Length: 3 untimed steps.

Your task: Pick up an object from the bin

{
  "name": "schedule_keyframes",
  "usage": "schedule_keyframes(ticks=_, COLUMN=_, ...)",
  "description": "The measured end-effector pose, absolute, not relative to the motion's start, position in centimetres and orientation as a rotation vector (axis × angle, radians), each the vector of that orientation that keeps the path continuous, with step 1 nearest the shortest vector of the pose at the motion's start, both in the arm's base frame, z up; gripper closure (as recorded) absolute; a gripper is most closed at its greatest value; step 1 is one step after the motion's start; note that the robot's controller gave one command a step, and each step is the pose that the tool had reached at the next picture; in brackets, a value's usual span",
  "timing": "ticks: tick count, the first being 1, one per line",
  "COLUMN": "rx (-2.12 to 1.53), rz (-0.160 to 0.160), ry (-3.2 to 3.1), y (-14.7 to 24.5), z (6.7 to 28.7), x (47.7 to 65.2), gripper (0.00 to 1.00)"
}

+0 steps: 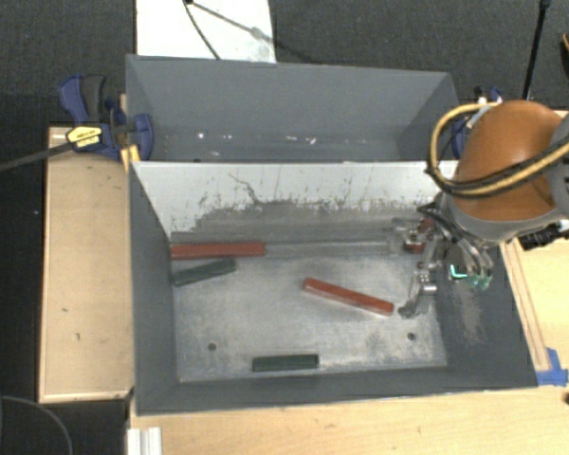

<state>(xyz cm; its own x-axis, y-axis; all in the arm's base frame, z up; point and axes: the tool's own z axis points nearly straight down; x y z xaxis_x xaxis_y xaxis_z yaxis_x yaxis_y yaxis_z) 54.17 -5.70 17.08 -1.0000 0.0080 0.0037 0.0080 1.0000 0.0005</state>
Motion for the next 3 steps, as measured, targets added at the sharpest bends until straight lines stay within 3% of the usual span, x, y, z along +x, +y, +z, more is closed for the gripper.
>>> schedule_keyframes(ticks=1, rx=0.387, rz=-0.005, ry=-3.114, y=0.6, z=6.8, x=58.0, gripper=0.00)
schedule_keyframes(ticks=2, rx=0.385, rz=-0.001, ry=-3.118, y=0.4, z=7.1, x=58.1, gripper=1.00)
schedule_keyframes(ticks=3, rx=0.414, rz=0.004, ry=-3.125, y=-2.7, z=23.0, x=58.3, gripper=1.00)
